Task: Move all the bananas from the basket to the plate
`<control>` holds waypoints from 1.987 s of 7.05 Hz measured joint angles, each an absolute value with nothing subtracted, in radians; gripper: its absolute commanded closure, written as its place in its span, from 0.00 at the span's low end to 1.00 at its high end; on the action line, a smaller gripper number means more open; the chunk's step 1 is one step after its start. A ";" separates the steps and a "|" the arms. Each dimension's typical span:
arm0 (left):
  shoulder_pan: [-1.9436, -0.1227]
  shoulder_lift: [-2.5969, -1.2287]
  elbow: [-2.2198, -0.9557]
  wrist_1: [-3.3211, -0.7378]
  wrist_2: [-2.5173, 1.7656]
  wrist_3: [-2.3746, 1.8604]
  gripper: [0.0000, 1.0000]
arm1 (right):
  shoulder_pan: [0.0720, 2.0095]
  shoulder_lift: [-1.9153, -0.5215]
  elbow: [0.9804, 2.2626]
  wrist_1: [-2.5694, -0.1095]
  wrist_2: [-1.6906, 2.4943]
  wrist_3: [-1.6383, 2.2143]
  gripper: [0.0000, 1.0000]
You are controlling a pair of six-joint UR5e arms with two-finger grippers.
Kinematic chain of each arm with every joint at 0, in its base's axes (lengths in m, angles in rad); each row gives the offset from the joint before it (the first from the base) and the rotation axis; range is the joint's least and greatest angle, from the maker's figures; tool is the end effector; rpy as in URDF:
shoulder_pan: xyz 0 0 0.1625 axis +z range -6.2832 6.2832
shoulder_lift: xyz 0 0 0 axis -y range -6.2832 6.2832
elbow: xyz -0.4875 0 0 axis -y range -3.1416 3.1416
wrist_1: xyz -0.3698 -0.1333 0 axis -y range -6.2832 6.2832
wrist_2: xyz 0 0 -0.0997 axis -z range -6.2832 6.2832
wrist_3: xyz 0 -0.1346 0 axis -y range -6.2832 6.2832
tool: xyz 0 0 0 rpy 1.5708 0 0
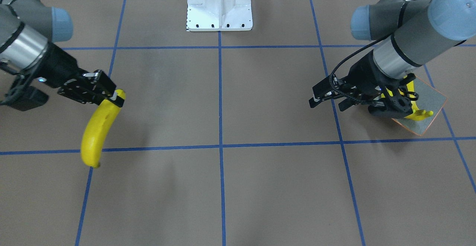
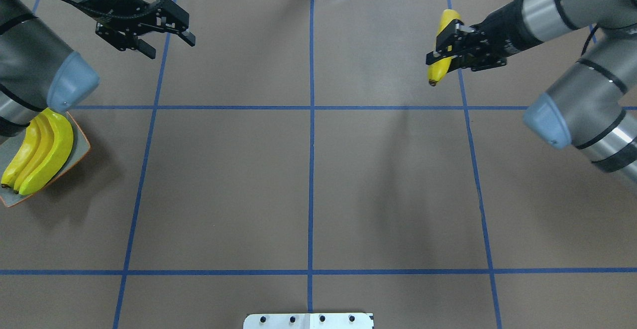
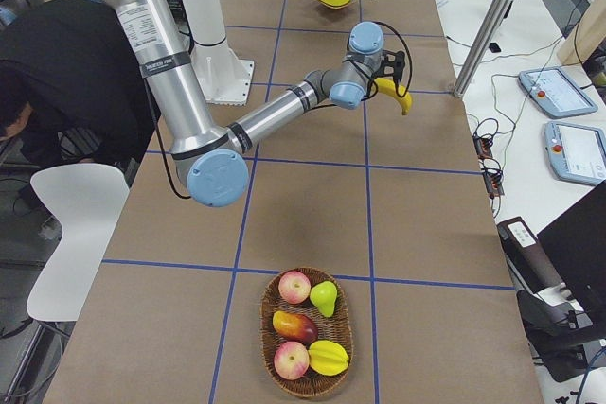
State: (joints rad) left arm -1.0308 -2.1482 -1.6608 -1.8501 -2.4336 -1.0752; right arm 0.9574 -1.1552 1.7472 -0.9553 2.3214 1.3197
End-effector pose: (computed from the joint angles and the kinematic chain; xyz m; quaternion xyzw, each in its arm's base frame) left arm 0.3260 -0.6042 0.3123 0.0173 0.5565 -0.0299 0.8301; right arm -0.3294 -0.5400 0.3439 0.0518 -0.6061 0.0696 0.7906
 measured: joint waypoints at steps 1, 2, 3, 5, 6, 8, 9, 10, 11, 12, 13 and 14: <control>-1.011 -2.176 -1.658 -1.862 -2.434 -1.114 0.00 | 0.882 -1.119 1.755 -0.942 2.264 1.337 1.00; -0.996 -2.200 -1.656 -1.883 -2.433 -1.165 0.00 | 0.817 -1.095 1.757 -0.894 2.205 1.377 1.00; -0.985 -2.214 -1.653 -1.918 -2.433 -1.216 0.00 | 0.763 -1.085 1.756 -0.828 2.144 1.424 1.00; -0.961 -2.222 -1.640 -2.045 -2.433 -1.331 0.00 | 0.701 -1.072 1.755 -0.717 2.079 1.503 1.00; -0.946 -2.223 -1.636 -2.120 -2.433 -1.393 0.00 | 0.673 -1.069 1.755 -0.657 2.052 1.547 1.00; -0.919 -2.230 -1.633 -2.231 -2.431 -1.478 0.00 | 0.613 -1.054 1.755 -0.584 2.000 1.589 1.00; -0.908 -2.234 -1.632 -2.260 -2.431 -1.497 0.00 | 0.592 -1.036 1.756 -0.573 1.991 1.595 1.00; -0.899 -2.238 -1.632 -2.293 -2.430 -1.523 0.00 | 0.580 -1.020 1.757 -0.569 1.987 1.601 1.00; -0.890 -2.242 -1.632 -2.323 -2.429 -1.550 0.00 | 0.575 -1.006 1.758 -0.566 1.986 1.609 1.00; -0.882 -2.246 -1.632 -2.344 -2.428 -1.573 0.00 | 0.573 -0.998 1.760 -0.545 1.983 1.627 1.00; -0.874 -2.251 -1.632 -2.356 -2.427 -1.599 0.00 | 0.571 -0.994 1.760 -0.514 1.973 1.648 1.00; -0.866 -2.257 -1.633 -2.369 -2.426 -1.634 0.00 | 0.569 -0.992 1.760 -0.497 1.962 1.658 1.00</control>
